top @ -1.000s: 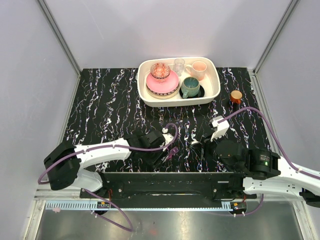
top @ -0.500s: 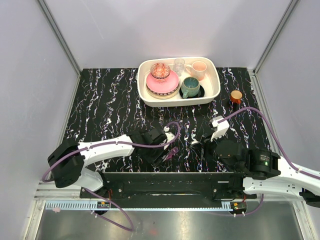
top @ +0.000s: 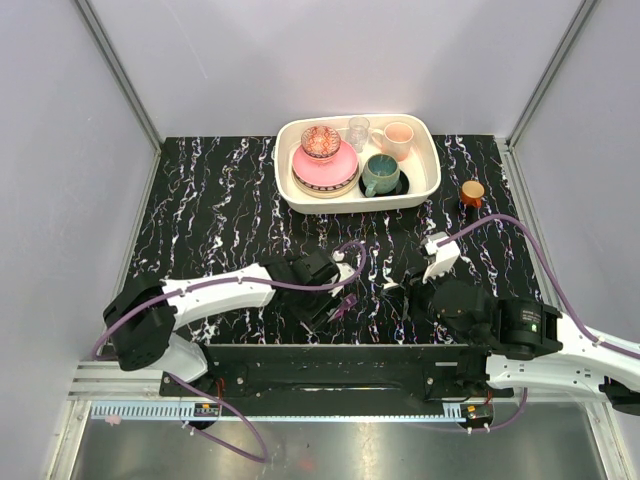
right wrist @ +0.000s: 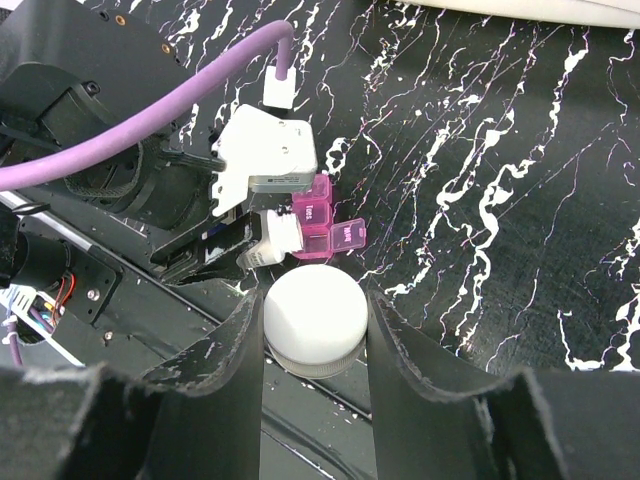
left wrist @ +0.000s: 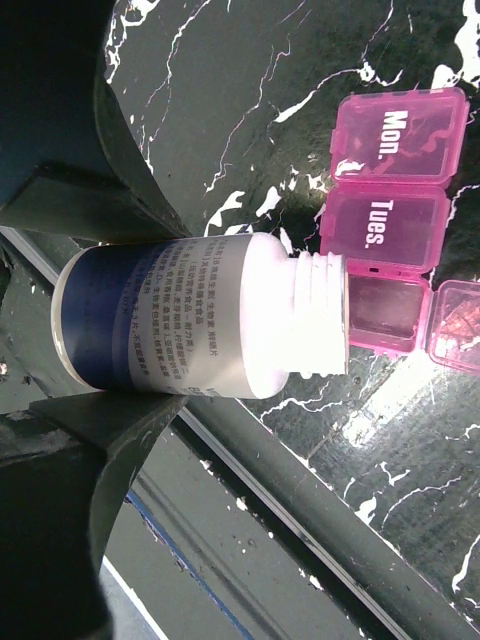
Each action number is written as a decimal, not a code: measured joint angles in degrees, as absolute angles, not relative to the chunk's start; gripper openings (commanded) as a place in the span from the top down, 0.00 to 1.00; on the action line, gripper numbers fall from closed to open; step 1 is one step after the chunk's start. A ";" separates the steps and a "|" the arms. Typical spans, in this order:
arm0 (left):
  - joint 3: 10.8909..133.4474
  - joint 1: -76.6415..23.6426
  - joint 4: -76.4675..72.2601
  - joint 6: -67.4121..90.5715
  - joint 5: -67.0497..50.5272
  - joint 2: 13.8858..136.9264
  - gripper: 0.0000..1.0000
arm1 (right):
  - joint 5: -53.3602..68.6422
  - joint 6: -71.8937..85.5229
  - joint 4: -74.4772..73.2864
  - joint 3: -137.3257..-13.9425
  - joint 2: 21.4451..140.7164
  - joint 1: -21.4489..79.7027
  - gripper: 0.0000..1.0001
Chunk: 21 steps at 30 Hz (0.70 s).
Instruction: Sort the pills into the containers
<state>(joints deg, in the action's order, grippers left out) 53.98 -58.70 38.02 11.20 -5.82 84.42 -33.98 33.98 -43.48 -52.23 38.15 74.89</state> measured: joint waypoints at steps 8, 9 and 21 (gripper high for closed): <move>55.05 -58.50 39.79 10.37 -5.82 85.78 1.00 | -33.95 34.44 -44.40 -51.70 37.30 74.89 1.00; 55.05 -58.48 40.01 10.33 -5.82 85.91 1.00 | -33.95 34.46 -44.49 -51.70 37.17 74.89 1.00; 56.88 -58.35 42.35 9.63 -5.85 86.89 1.00 | -33.95 34.89 -44.95 -51.33 36.62 74.89 1.00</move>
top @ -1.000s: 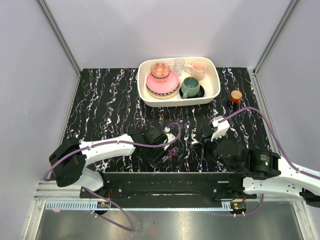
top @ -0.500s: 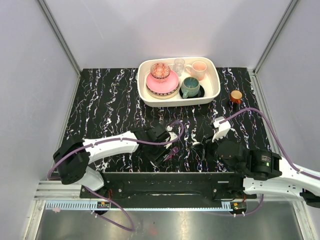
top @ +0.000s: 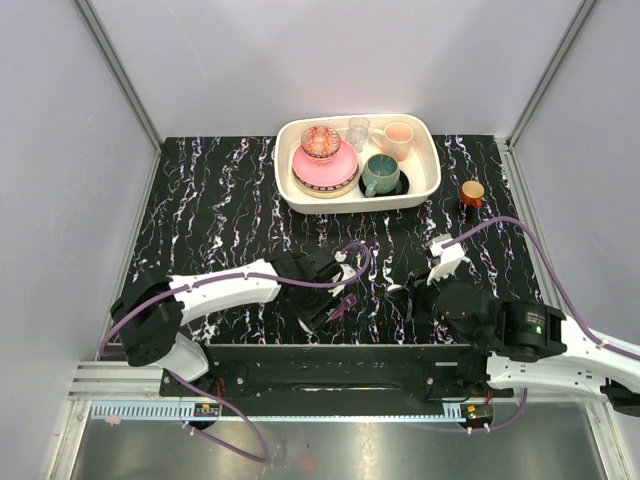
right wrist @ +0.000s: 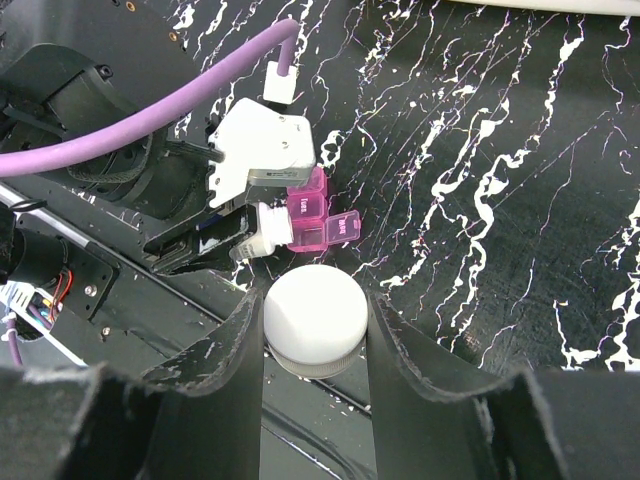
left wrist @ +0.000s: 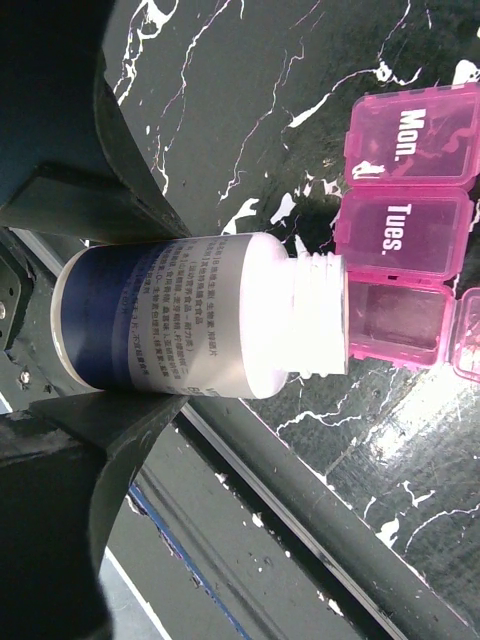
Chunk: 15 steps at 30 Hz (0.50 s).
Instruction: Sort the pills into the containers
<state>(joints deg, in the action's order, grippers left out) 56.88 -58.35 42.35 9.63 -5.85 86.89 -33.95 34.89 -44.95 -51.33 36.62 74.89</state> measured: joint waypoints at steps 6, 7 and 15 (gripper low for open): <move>57.78 -58.33 43.81 8.86 -5.85 87.92 1.00 | -33.95 35.03 -44.95 -51.11 36.16 74.89 1.00; 57.84 -58.33 44.01 8.82 -5.85 88.12 1.00 | -33.93 35.05 -44.95 -51.09 36.10 74.89 1.00; 58.81 -58.33 45.43 8.36 -5.85 89.01 1.00 | -33.93 35.27 -44.97 -51.05 35.88 74.89 1.00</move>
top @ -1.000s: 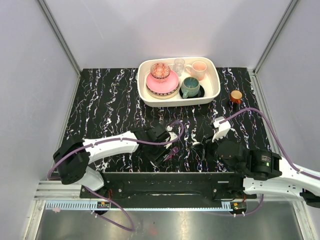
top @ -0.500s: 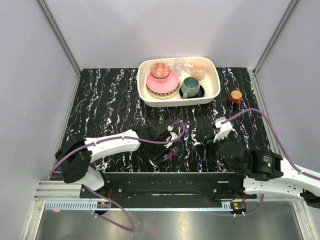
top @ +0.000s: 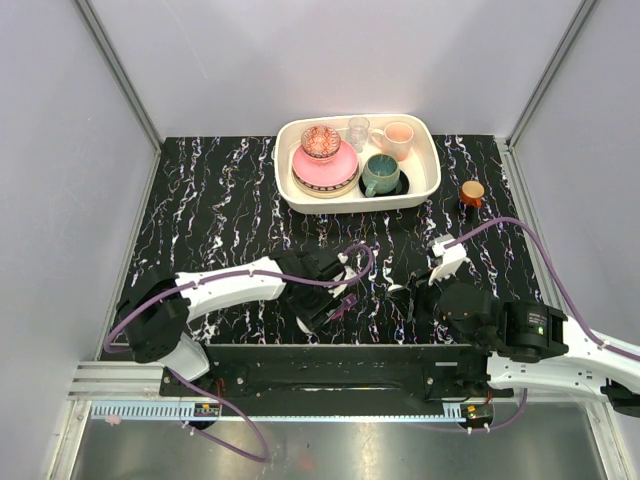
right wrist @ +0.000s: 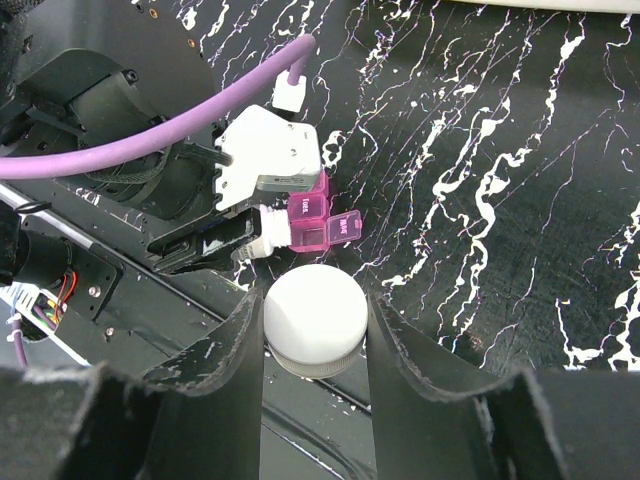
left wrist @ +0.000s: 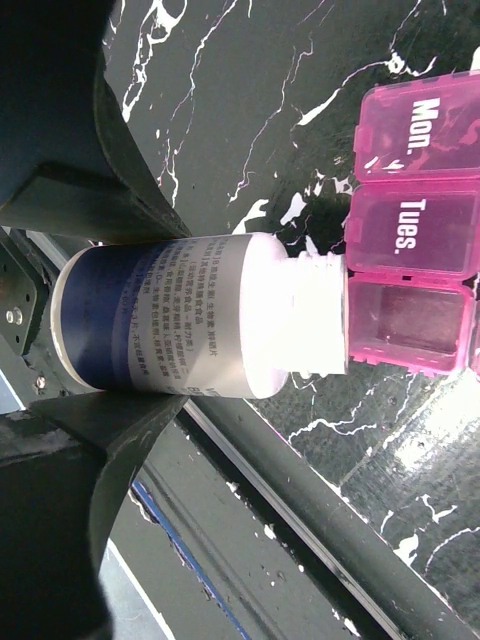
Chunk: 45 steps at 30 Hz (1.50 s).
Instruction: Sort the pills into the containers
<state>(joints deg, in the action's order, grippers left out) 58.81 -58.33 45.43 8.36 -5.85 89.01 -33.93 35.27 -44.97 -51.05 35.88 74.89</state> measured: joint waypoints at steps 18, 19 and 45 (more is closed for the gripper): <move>62.35 -58.24 48.69 6.87 -5.80 91.13 1.00 | -33.93 35.88 -45.34 -50.94 35.24 74.89 1.00; 62.59 -58.24 48.84 6.83 -5.82 91.24 1.00 | -33.93 35.88 -45.34 -50.94 35.24 74.89 1.00; 66.04 -58.24 52.27 4.71 -5.80 94.87 1.00 | -33.93 35.94 -45.58 -50.41 33.95 74.89 1.00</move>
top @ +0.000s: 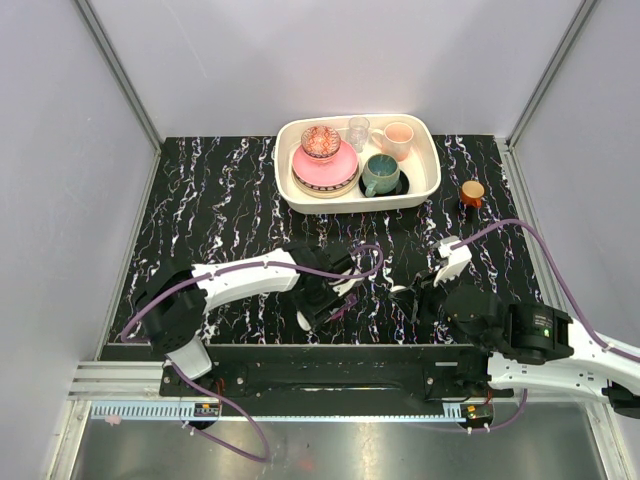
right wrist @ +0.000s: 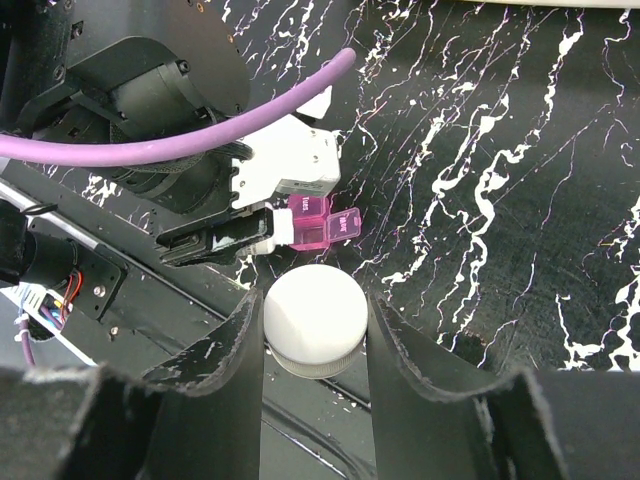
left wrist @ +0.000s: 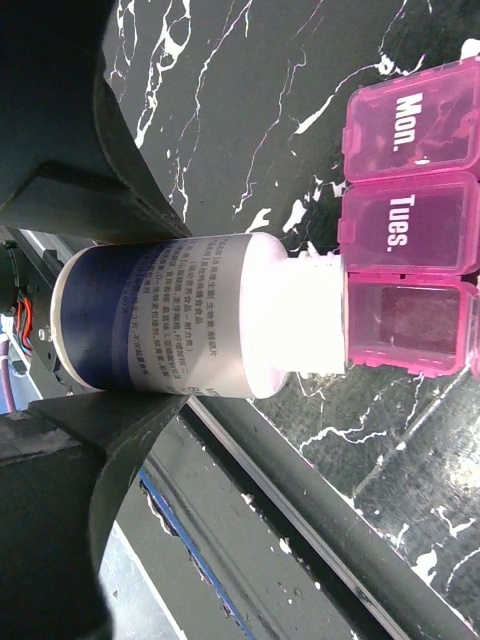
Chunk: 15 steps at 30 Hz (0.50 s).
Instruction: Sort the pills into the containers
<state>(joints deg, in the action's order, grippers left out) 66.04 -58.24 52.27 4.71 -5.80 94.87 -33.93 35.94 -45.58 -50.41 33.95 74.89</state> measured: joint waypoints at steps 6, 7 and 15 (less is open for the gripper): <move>66.39 -58.24 53.49 4.38 -5.80 94.94 1.00 | -33.93 36.05 -45.80 -50.26 33.74 74.89 1.00; 66.52 -58.22 53.65 4.34 -5.78 94.96 1.00 | -33.93 36.07 -45.80 -50.22 33.74 74.89 1.00; 67.94 -58.15 54.76 3.77 -5.78 95.66 1.00 | -33.80 36.40 -45.91 -49.78 33.26 74.89 1.00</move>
